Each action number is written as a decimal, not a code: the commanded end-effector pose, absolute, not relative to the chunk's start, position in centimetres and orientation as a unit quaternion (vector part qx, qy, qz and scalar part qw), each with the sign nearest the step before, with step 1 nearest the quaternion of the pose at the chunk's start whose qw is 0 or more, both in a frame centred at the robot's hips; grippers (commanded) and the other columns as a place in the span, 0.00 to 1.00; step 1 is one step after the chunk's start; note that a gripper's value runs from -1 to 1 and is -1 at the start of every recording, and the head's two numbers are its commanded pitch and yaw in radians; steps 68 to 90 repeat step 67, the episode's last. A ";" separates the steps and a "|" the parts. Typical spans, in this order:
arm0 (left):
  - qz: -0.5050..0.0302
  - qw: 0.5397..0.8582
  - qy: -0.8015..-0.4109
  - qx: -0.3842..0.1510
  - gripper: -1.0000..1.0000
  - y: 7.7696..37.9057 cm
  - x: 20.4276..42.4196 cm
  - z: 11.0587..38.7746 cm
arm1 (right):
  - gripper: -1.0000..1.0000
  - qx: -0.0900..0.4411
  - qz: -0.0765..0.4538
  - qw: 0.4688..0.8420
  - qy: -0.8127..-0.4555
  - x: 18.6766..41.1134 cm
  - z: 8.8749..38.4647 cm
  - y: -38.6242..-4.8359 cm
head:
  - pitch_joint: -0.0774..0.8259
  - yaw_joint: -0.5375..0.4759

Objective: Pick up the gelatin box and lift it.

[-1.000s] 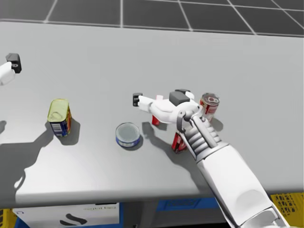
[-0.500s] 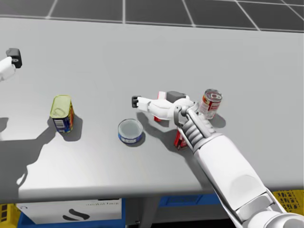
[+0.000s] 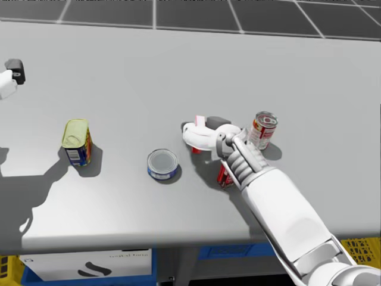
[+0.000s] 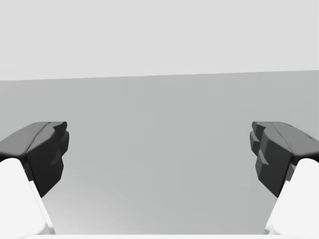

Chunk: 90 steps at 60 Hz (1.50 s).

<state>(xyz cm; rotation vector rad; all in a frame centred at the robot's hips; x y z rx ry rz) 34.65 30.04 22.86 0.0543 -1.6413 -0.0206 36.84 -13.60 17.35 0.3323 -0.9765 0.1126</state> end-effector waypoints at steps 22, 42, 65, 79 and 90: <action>-0.007 0.681 -0.731 0.026 0.00 30.1 34.8 23.0 | 1.00 0.013 0.005 0.965 -0.264 36.1 17.1 -13.1 | 0.52 0.39; -0.005 0.683 -0.730 0.028 0.00 30.3 35.1 22.9 | 1.00 0.016 0.030 0.935 -0.352 36.1 23.3 -13.6 | 0.49 0.37; -0.005 0.685 -0.728 0.031 0.00 30.2 35.3 22.8 | 1.00 0.026 0.059 0.846 -0.530 35.4 35.2 -14.5 | 0.47 0.36; -0.005 0.685 -0.727 0.031 0.00 30.2 35.3 22.7 | 1.00 0.024 0.064 0.822 -0.565 34.9 36.5 -14.5 | 0.47 0.36; -0.005 0.685 -0.727 0.031 0.00 30.2 35.3 22.7 | 1.00 0.024 0.064 0.822 -0.565 34.9 36.5 -14.5 | 0.47 0.36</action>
